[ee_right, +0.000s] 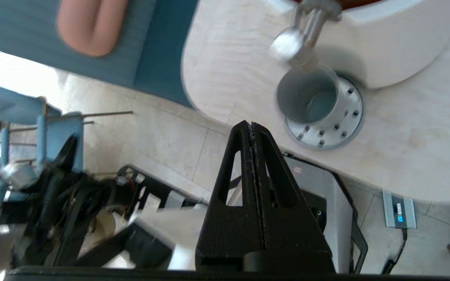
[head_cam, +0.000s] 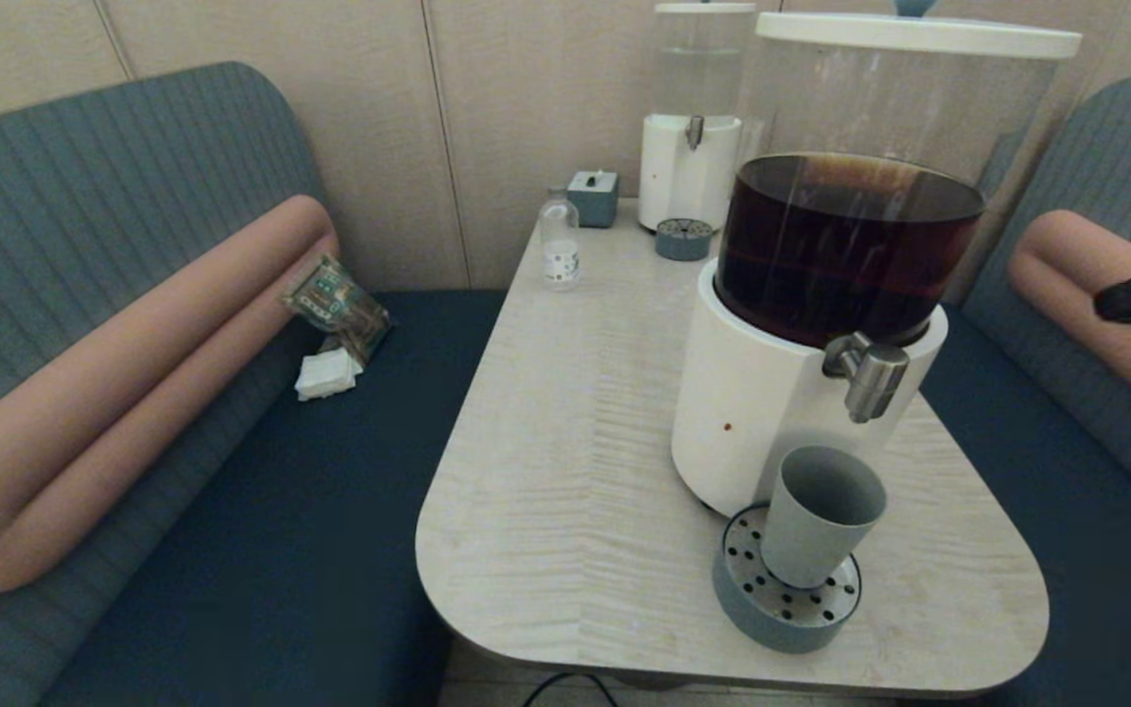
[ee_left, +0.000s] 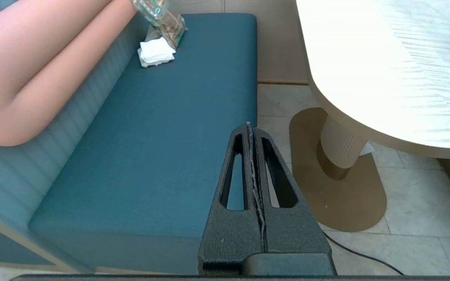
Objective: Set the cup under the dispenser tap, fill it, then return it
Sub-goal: Turn on the faucet
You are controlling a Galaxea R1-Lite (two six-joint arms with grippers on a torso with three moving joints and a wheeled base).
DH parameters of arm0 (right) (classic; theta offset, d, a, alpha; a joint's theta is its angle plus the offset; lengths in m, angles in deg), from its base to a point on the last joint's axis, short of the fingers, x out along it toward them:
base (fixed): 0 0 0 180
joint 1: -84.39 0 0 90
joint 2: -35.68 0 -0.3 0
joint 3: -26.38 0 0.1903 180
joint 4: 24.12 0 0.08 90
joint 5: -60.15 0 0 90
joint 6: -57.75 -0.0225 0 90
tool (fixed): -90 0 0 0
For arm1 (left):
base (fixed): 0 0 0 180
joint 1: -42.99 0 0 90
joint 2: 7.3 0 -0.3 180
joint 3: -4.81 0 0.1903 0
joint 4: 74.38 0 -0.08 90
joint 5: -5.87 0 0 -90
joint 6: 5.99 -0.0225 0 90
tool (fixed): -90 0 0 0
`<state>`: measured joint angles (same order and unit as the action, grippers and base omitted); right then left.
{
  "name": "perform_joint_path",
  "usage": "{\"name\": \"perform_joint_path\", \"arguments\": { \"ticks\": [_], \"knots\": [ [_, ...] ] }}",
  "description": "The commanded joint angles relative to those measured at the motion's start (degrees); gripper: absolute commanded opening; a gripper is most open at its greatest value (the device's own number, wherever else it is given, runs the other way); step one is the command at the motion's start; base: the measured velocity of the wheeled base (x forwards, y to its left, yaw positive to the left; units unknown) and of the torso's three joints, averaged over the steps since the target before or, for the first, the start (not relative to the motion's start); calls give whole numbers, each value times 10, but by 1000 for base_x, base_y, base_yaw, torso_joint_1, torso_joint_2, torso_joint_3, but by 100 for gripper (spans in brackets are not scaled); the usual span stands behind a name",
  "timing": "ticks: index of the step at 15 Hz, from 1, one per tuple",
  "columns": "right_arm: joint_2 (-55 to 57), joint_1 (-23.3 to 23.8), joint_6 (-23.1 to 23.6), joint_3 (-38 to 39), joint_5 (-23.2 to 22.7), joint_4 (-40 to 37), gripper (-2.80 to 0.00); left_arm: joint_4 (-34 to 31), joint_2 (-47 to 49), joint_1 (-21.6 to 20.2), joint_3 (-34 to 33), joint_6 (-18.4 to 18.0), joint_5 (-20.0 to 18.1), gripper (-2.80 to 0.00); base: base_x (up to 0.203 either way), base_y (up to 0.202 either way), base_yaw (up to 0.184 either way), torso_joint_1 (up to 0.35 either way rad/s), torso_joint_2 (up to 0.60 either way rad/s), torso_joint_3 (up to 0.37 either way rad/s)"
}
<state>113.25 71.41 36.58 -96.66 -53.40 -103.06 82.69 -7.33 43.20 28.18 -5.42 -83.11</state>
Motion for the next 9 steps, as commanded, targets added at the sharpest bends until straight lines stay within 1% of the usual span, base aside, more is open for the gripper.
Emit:
{"name": "perform_joint_path", "arguments": {
  "ticks": [1,2,3,4,5,6,9],
  "knots": [
    [26,20,1,51,-3,55,-280,0,1,1,0,0,0,-280,0,0,0,0,0,0],
    [30,28,7,81,-2,105,-280,0,1,0,0,0,0,-280,0,0,0,0,0,0],
    [32,34,27,100,-2,133,-280,0,0,1,0,0,0,-280,0,0,0,0,0,0],
    [33,37,56,110,-1,145,-280,0,1,0,0,0,0,-280,0,0,0,0,0,0],
    [36,37,82,109,-1,145,-280,0,1,0,0,0,0,-280,0,0,0,0,0,0],
    [41,36,93,98,-2,143,-280,0,1,0,0,0,0,-280,0,0,0,0,0,0],
    [56,34,98,84,-3,146,-280,0,1,0,0,0,0,-280,0,0,0,0,0,0]
  ]
}}
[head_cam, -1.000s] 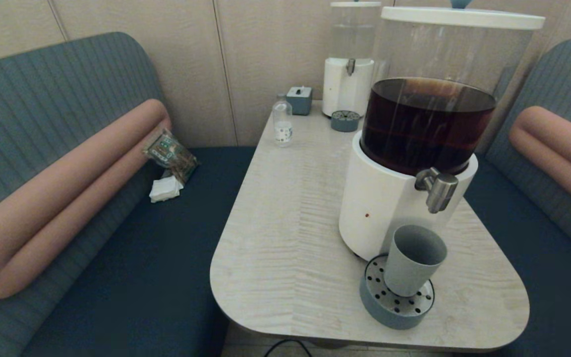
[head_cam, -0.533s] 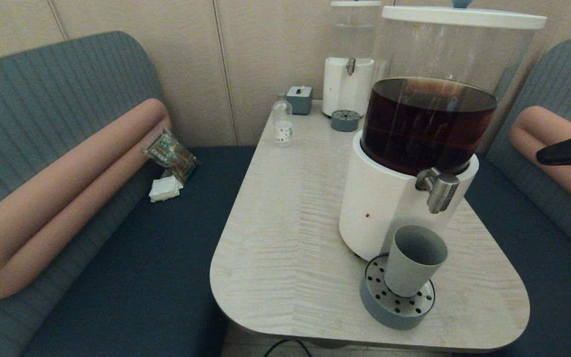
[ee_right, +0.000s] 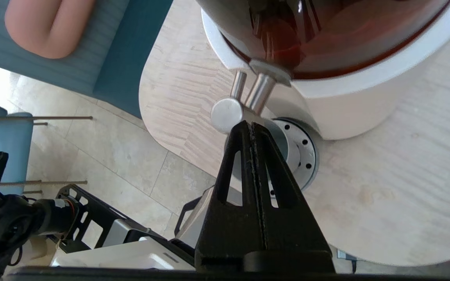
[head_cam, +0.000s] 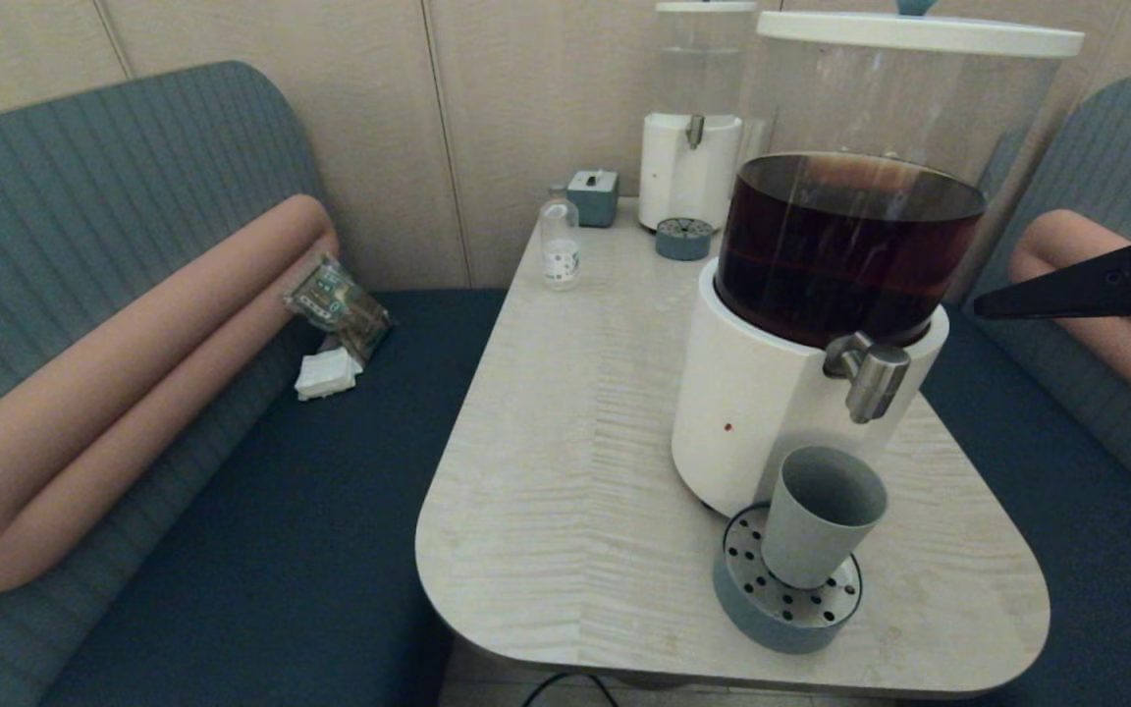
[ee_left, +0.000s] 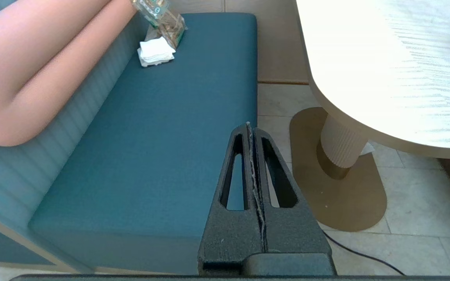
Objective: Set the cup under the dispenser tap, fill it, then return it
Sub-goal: Turn on the faucet
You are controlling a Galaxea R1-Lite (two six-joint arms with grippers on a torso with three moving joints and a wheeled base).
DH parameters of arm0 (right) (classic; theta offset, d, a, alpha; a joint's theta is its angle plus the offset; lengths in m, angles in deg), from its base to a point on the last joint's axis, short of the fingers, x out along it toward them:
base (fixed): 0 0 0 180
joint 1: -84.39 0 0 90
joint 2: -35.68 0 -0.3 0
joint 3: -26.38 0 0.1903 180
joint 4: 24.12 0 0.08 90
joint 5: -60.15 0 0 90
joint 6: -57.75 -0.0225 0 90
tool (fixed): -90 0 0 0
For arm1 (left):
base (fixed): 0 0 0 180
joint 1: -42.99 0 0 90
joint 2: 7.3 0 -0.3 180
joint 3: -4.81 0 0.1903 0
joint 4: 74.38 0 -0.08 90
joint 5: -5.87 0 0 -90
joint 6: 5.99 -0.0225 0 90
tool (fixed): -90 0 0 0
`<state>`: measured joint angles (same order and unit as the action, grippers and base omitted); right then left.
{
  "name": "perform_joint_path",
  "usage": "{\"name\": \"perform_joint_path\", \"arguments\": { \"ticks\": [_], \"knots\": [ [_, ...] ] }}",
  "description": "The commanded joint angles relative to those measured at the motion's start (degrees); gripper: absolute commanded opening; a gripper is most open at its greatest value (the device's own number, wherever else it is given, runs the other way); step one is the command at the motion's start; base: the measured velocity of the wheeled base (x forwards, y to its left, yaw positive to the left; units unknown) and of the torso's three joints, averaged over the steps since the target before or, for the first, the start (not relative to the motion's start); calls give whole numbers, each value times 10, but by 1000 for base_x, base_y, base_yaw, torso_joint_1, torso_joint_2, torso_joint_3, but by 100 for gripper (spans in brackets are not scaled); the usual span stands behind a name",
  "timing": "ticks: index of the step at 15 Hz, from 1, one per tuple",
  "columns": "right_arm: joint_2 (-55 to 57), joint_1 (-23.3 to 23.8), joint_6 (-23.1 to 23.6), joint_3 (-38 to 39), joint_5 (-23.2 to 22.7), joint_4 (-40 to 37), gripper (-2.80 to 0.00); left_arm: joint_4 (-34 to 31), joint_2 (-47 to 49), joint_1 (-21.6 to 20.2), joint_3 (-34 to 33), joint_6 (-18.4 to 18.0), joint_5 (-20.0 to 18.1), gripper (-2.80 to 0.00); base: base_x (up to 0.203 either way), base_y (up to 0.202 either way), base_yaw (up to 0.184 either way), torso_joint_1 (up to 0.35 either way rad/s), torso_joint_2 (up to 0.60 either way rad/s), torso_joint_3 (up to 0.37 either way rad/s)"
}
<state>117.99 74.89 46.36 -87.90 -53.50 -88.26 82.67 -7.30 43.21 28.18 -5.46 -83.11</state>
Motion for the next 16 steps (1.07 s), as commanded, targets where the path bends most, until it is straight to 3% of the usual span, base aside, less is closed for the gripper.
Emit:
{"name": "perform_joint_path", "arguments": {
  "ticks": [1,5,9,10,16],
  "knots": [
    [12,-1,9,0,-1,-1,-280,0,1,0,0,1,0,-280,0,0,0,0,0,0],
    [18,-7,56,10,11,-2,-280,0,1,0,0,1,0,-280,0,0,0,0,0,0],
    [38,-65,44,-12,179,-15,-280,0,1,0,0,1,0,-280,0,0,0,0,0,0],
    [39,-74,30,-16,195,-19,-280,0,1,0,0,0,0,-280,0,0,0,0,0,0],
    [50,-76,29,-9,191,-14,-280,0,0,0,0,1,0,-280,0,0,0,0,0,0]
  ]
}}
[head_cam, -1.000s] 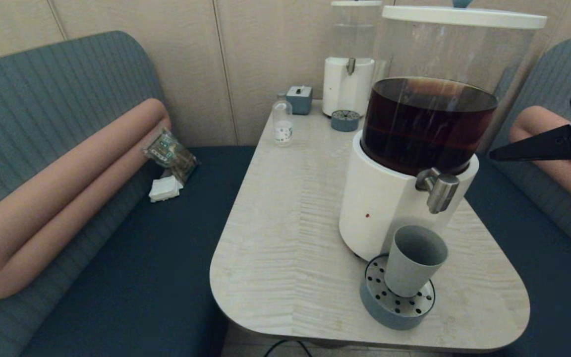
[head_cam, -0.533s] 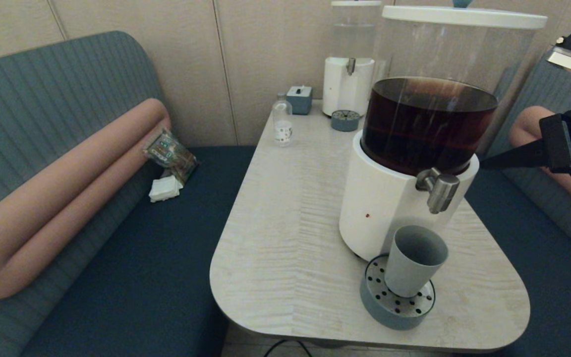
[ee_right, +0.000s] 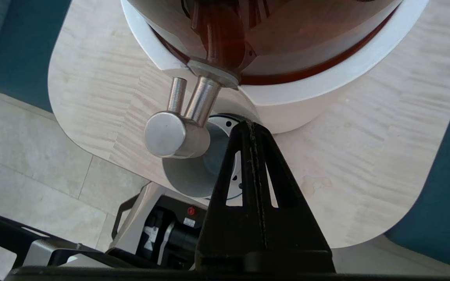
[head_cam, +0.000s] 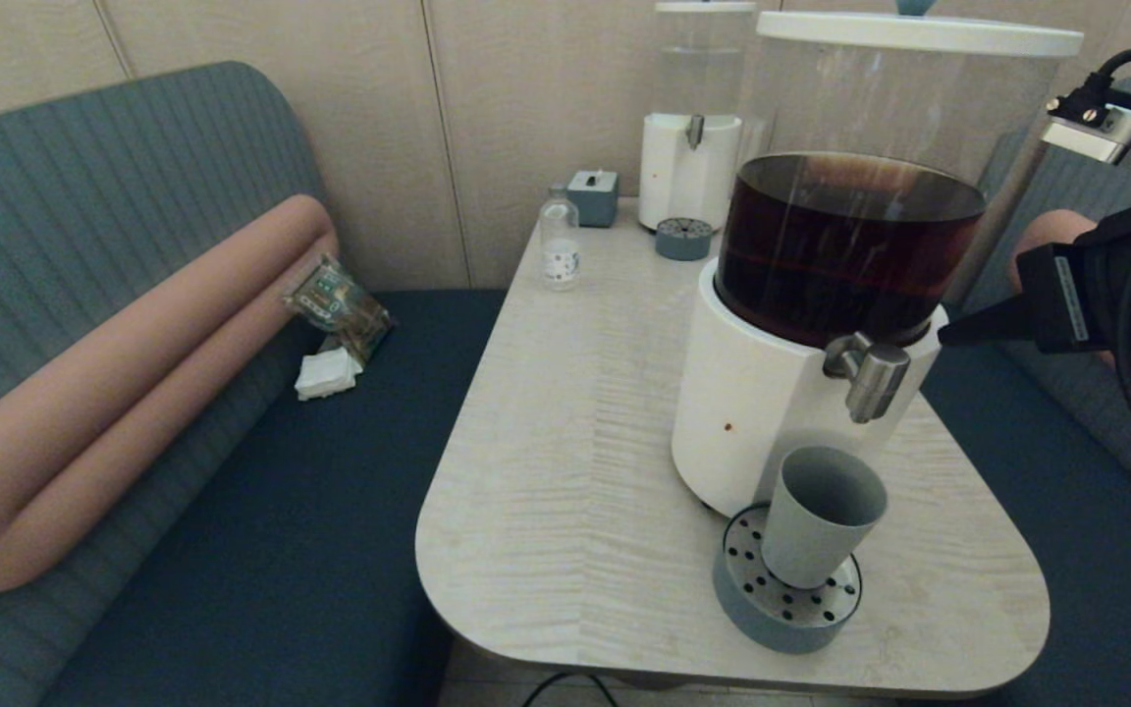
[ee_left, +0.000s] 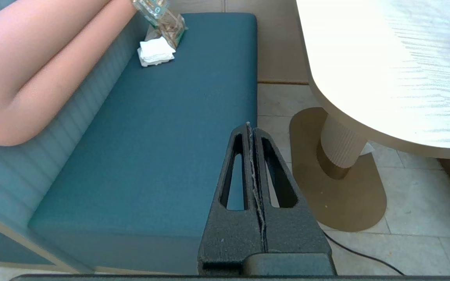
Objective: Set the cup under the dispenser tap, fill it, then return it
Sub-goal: Turn on the faucet
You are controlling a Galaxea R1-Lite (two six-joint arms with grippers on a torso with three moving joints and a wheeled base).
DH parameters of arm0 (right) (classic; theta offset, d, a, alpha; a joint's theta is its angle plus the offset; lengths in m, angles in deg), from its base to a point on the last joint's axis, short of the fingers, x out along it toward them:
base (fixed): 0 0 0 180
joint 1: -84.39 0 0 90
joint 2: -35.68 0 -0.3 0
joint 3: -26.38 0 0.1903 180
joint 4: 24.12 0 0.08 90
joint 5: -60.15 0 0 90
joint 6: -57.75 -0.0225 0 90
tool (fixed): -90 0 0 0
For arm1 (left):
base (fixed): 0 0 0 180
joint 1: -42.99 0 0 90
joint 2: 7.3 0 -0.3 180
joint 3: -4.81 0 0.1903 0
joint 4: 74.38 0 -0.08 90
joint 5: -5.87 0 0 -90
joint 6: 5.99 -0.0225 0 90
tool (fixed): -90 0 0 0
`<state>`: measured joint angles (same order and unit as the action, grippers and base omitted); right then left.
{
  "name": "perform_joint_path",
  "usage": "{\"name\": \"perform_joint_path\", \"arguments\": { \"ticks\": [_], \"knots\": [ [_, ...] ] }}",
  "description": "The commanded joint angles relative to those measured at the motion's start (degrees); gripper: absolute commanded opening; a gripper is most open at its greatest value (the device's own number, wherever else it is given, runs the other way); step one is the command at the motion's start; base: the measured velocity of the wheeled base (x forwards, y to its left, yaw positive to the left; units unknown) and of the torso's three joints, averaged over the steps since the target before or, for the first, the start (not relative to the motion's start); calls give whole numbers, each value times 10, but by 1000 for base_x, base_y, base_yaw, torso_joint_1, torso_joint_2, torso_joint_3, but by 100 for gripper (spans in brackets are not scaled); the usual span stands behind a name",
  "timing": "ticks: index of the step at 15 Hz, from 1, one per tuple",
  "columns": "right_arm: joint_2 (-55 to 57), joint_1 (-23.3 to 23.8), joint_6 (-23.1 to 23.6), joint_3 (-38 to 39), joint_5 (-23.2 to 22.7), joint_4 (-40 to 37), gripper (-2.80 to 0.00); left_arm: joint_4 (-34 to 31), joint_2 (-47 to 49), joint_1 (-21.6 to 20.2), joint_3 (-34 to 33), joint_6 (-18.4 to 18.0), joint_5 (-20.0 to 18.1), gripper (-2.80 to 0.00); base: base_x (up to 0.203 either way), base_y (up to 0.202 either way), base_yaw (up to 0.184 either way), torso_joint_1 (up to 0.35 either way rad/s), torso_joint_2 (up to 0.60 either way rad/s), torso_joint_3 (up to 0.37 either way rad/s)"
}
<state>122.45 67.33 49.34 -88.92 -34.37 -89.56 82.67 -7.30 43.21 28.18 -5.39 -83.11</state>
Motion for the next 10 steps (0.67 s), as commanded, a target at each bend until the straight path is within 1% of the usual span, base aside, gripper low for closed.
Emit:
{"name": "perform_joint_path", "arguments": {
  "ticks": [1,5,7,10],
  "knots": [
    [11,0,-2,3,-4,-1,-280,0,1,0,0,0,0,-280,0,0,0,0,0,0],
    [34,1,-4,3,-8,22,-280,0,1,0,0,0,0,-280,0,0,0,0,0,0],
    [33,1,-3,3,-18,31,-280,0,1,0,0,0,0,-280,0,0,0,0,0,0],
    [34,0,-2,3,-21,41,-280,0,1,0,0,0,0,-280,0,0,0,0,0,0]
  ]
}}
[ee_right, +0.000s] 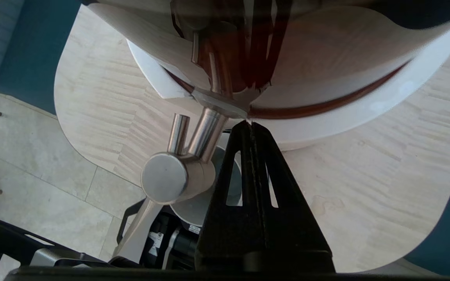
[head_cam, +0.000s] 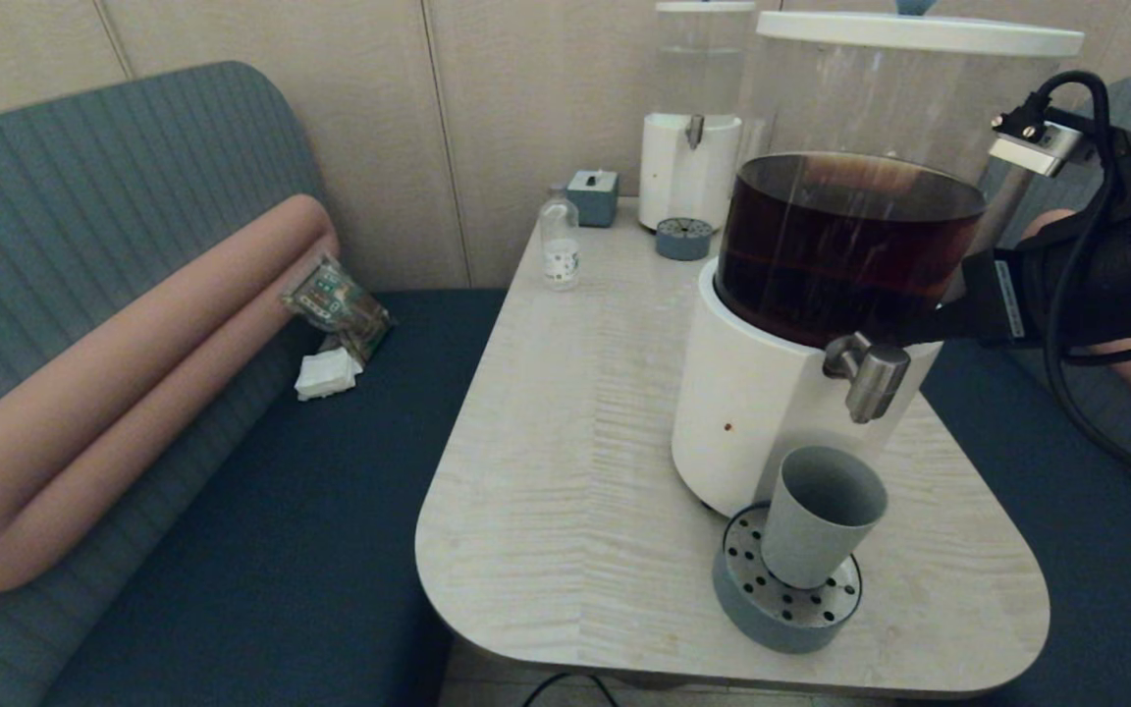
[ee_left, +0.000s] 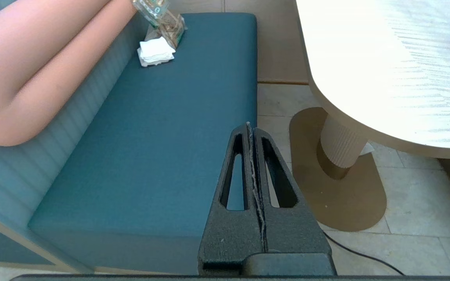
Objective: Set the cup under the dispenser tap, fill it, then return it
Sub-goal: Turn on the faucet
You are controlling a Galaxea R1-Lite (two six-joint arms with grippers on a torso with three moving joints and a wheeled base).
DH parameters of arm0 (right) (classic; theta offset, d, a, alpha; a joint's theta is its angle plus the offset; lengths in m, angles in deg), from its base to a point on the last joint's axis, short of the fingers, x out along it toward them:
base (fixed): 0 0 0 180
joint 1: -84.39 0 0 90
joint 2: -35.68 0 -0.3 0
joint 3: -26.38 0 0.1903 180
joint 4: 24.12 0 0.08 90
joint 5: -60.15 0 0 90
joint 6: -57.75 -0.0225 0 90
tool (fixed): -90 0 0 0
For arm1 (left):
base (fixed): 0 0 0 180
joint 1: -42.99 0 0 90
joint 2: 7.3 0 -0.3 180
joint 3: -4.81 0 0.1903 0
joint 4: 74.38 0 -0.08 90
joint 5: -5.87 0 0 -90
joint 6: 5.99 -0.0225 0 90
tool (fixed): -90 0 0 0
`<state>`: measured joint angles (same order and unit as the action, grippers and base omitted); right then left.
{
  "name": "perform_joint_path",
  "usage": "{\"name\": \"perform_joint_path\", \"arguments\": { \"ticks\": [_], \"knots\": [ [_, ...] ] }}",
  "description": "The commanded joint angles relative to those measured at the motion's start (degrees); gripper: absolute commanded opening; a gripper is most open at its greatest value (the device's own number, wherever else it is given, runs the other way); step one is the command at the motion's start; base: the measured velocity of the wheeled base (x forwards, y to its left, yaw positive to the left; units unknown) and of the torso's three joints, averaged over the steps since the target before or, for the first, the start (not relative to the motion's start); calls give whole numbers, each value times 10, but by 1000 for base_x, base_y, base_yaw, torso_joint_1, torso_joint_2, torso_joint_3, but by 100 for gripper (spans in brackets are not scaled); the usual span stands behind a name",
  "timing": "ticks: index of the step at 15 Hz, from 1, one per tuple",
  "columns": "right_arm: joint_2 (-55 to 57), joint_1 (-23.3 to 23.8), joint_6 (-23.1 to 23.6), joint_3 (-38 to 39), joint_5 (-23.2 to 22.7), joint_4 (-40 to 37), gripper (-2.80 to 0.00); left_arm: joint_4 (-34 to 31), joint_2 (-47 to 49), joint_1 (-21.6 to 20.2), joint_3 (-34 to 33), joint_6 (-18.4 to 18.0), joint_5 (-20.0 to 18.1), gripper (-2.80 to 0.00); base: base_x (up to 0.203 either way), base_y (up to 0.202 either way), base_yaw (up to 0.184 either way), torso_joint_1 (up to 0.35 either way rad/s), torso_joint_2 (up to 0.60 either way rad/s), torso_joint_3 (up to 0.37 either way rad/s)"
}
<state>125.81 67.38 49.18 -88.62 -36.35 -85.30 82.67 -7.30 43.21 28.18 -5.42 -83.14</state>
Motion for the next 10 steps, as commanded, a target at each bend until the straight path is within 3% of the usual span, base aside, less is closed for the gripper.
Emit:
{"name": "perform_joint_path", "arguments": {
  "ticks": [1,10],
  "knots": [
    [1,0,0,-1,-5,-1,-280,0,1,0,0,0,1,-280,0,0,0,0,0,0],
    [9,-5,0,8,-19,22,-280,0,1,0,0,0,1,-280,0,0,0,0,0,0]
  ]
}}
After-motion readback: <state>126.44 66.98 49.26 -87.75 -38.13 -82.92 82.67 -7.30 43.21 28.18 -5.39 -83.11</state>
